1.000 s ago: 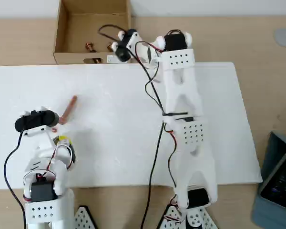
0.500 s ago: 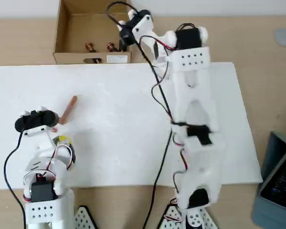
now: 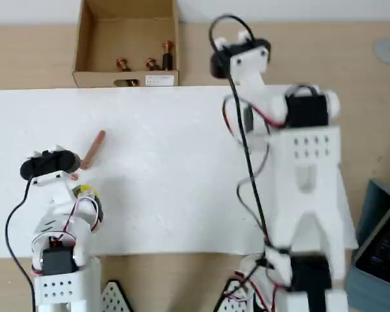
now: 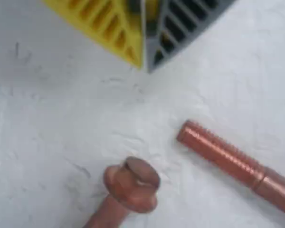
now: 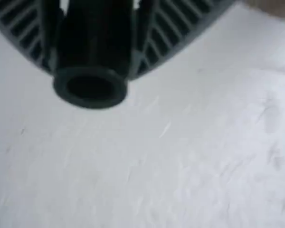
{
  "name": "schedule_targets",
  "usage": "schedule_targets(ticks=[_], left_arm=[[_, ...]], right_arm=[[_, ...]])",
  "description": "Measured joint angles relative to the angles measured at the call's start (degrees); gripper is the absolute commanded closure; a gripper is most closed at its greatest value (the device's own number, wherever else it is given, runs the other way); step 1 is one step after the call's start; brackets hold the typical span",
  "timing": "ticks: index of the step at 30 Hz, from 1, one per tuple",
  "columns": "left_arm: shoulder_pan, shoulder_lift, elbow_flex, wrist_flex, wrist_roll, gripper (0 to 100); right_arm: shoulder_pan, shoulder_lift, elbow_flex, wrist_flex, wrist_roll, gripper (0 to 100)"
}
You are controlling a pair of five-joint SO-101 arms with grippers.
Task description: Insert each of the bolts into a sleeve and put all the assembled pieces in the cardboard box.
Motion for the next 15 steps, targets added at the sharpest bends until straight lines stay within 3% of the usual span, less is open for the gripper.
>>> schedule_targets(ticks=[6,15], left_arm=[[0.0,0.0,-5.45,0.35,0.0,100],[0.0,8.88,-24.35,9.76,0.26,100]], right_arm=[[5.01,-14.15,16.62,-5.19,-5.45,98.9],[9.32,-30.33,35.69,-14.68,-5.98,98.9]])
